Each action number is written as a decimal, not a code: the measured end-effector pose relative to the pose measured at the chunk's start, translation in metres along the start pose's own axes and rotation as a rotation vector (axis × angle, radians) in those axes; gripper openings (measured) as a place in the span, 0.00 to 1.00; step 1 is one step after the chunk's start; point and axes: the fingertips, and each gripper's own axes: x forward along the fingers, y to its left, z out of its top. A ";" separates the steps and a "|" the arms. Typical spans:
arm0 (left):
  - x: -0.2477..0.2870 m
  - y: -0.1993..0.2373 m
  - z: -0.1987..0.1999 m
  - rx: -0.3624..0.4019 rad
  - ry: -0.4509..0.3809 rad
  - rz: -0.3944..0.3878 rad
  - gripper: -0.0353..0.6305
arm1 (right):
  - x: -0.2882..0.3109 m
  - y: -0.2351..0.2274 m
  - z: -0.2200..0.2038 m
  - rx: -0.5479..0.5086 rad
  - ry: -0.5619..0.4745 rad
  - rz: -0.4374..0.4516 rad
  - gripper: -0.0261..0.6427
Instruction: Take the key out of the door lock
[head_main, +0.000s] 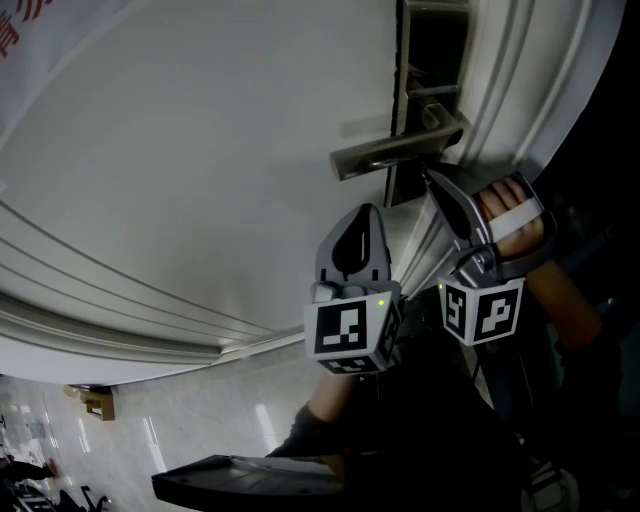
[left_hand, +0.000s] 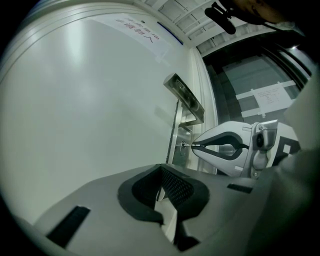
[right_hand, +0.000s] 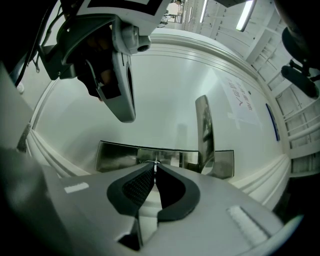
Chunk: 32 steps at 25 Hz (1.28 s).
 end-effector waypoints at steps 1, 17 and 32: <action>0.000 0.000 0.000 -0.001 0.002 0.002 0.05 | 0.000 0.000 0.000 0.001 0.001 0.000 0.06; 0.000 -0.002 0.004 -0.002 0.000 -0.008 0.05 | -0.002 0.000 0.000 -0.008 -0.001 0.002 0.06; -0.003 -0.003 -0.002 -0.017 0.006 -0.020 0.05 | -0.003 0.000 0.001 -0.006 0.002 0.004 0.06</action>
